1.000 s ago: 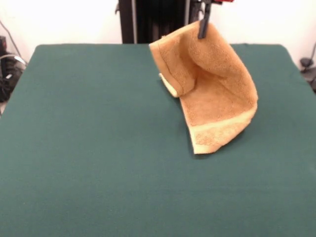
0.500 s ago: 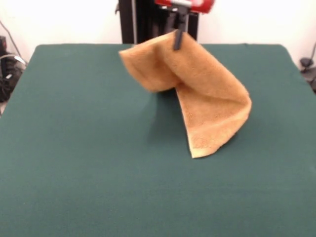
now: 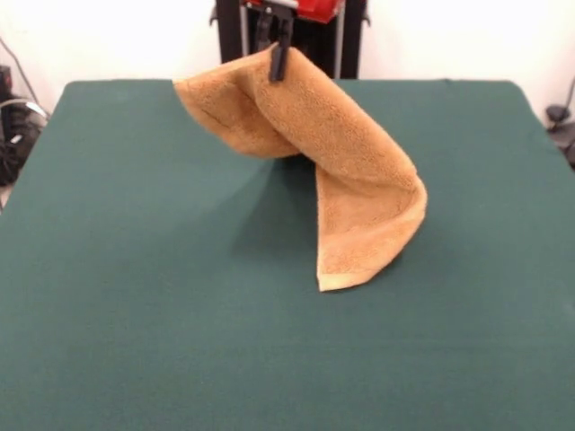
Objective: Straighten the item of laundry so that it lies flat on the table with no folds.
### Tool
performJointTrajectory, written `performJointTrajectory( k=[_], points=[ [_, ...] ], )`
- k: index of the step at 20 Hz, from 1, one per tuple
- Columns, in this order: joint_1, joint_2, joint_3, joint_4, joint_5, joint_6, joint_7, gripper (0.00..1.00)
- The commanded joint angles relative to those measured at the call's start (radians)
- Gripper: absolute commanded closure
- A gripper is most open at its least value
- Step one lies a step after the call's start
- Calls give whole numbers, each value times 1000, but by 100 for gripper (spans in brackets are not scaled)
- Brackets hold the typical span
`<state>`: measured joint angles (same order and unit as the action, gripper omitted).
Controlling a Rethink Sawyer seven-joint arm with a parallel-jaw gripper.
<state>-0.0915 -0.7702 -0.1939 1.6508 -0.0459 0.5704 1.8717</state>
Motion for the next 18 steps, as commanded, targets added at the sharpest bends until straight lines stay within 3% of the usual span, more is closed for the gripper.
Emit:
performJointTrajectory(
  k=[1, 5, 8, 13, 14, 18],
  points=[
    [-3, 70, 135, -173, -106, 85, -116, 100],
    [-57, 78, 181, -198, -155, 26, -163, 100],
    [-70, 70, 197, -213, -187, 57, -177, 100],
    [-77, 14, 226, -143, -173, 158, -129, 100],
    [-79, 5, 231, -136, -171, 183, -115, 0],
    [-79, -14, 230, -134, -161, 247, -121, 0]
  ],
)
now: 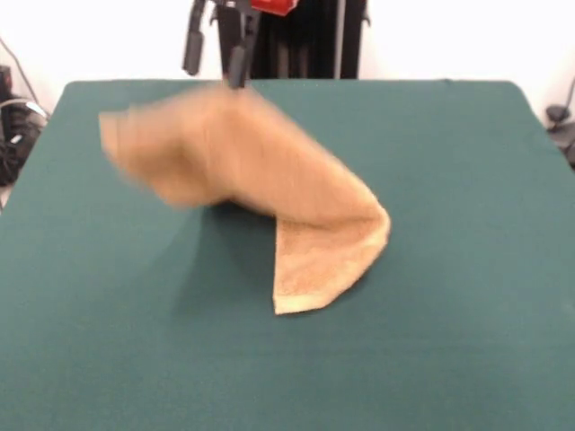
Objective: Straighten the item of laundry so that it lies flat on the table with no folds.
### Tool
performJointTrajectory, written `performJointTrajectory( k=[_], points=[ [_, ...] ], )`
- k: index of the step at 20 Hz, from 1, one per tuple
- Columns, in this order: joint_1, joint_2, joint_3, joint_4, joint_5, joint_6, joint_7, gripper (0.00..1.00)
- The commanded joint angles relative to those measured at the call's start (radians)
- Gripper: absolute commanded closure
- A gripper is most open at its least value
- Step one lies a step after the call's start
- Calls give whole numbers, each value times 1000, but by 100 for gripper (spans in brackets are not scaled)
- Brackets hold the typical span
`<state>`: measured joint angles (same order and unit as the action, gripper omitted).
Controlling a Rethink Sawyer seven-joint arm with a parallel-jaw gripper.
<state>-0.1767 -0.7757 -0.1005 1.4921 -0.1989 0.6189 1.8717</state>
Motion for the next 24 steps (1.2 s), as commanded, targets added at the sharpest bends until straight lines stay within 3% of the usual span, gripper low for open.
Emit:
performJointTrajectory(
  k=[1, 8, 14, 24],
  points=[
    [8, -22, 131, 39, -10, 200, -119, 0],
    [113, -100, 43, 81, -25, 290, 19, 0],
    [212, -144, 15, 158, 67, 296, 239, 0],
    [235, -16, 17, 234, 82, -55, 254, 0]
  ],
)
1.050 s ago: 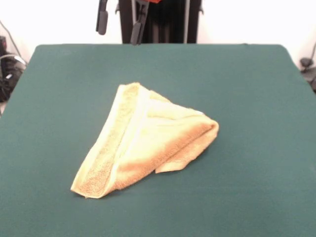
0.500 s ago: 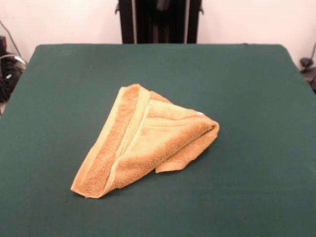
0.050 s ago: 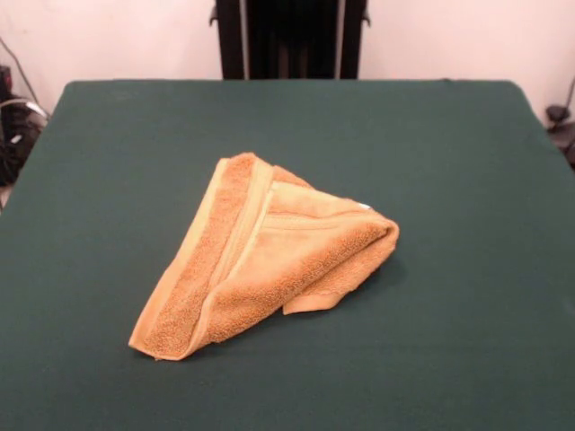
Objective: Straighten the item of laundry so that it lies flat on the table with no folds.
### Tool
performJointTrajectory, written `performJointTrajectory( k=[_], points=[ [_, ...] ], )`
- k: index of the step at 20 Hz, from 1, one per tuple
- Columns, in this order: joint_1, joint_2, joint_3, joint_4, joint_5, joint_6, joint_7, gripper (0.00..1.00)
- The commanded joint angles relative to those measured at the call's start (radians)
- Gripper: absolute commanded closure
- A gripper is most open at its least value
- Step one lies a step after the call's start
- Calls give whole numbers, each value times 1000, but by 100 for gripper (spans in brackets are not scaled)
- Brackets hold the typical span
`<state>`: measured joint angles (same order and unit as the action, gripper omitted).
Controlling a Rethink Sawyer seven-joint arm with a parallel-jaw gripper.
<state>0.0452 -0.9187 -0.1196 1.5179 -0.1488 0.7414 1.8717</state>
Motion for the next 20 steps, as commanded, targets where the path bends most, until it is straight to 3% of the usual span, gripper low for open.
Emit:
performJointTrajectory(
  k=[1, 9, 20],
  points=[
    [6, 138, 45, 219, 38, -199, 246, 0],
    [-55, 232, 105, 261, 50, -359, 175, 0],
    [-109, 327, 152, 230, 30, -431, 121, 0]
  ],
)
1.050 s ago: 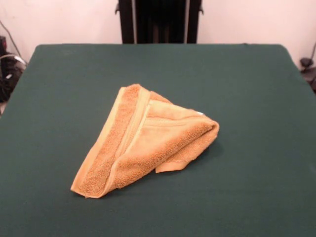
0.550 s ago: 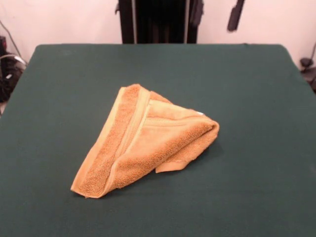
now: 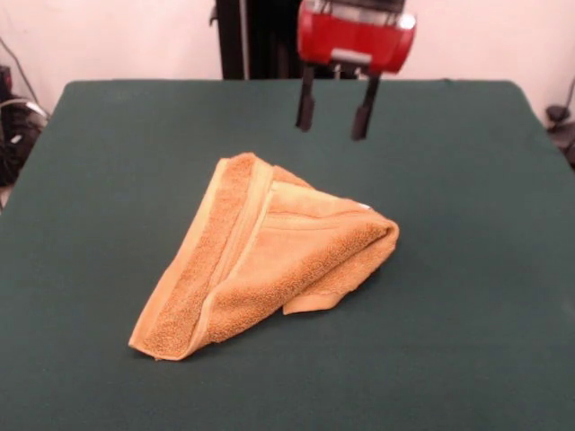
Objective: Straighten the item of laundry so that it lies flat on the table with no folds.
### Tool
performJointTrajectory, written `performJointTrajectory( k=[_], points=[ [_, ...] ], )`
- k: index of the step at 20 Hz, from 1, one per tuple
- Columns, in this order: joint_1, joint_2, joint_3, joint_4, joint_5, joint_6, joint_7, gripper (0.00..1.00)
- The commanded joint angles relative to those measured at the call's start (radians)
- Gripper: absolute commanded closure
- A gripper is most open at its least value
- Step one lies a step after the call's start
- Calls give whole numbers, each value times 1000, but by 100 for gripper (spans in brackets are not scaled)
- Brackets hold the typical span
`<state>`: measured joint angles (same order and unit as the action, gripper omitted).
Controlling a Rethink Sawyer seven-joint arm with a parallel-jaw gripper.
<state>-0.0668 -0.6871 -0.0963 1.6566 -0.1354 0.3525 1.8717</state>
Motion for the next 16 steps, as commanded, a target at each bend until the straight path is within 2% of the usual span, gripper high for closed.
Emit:
performJointTrajectory(
  k=[1, 8, 16],
  points=[
    [13, 102, 121, 79, 16, -45, 128, 0],
    [24, 166, 109, 47, 20, -84, 147, 0],
    [88, 221, 23, 22, 50, -111, 221, 0]
  ],
)
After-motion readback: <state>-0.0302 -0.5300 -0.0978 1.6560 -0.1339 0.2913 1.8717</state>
